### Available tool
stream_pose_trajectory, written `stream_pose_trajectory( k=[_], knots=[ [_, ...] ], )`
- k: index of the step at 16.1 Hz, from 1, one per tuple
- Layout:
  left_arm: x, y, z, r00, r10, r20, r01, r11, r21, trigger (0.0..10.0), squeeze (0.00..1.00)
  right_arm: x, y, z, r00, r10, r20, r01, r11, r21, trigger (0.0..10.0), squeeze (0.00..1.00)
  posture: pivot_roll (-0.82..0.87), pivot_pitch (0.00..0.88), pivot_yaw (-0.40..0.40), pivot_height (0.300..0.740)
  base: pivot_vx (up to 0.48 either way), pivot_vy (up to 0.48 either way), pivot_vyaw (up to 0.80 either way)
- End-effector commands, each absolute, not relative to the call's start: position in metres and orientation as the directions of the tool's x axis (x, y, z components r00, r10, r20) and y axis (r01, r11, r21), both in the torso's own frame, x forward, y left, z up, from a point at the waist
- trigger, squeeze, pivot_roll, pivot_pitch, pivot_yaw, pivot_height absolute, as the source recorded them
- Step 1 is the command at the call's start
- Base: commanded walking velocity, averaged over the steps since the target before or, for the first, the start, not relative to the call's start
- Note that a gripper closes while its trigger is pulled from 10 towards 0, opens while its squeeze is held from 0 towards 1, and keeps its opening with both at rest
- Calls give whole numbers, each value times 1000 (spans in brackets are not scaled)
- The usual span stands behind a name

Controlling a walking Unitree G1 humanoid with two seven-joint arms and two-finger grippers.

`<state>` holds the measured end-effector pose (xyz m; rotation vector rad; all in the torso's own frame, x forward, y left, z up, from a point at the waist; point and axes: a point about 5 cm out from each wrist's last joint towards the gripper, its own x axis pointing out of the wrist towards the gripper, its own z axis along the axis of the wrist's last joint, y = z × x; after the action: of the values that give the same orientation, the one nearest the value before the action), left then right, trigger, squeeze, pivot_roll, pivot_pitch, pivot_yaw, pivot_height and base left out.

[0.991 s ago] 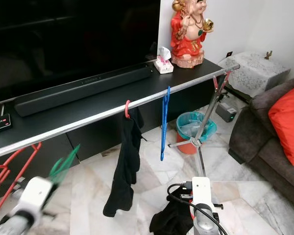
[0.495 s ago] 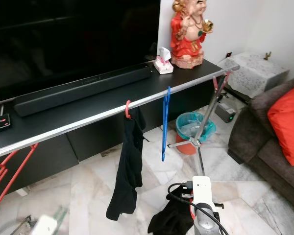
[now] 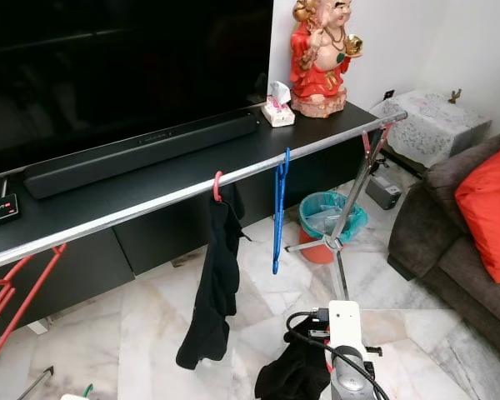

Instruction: Hang hanger

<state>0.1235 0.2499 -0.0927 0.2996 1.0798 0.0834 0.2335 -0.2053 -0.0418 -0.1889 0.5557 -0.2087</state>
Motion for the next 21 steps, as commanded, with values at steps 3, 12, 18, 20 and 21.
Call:
stream_pose_trajectory(
  k=[3,12,18,20,21],
  knots=[
    [111,257,-95,436,222,-872,73,957,280,10000,0,238,-207,-38,836,-252,-487,154,960,-232,10000,0,104,0,-34,740,0,0,0],
    [75,285,-95,337,255,-906,74,952,296,10000,0,236,-208,-39,835,-248,-492,144,960,-240,10000,0,97,0,-31,740,0,0,622],
    [86,254,-104,335,204,-920,99,963,250,10000,0,239,-207,-38,837,-251,-487,161,962,-220,10000,0,97,0,-29,740,0,0,349],
    [90,239,-107,343,181,-922,103,968,229,10000,0,238,-207,-38,837,-252,-486,161,962,-220,10000,0,100,0,-29,740,0,0,0],
    [91,237,-107,341,180,-923,104,968,227,10000,0,238,-207,-38,837,-252,-486,162,962,-220,10000,0,100,0,-27,740,0,0,0]
  ],
)
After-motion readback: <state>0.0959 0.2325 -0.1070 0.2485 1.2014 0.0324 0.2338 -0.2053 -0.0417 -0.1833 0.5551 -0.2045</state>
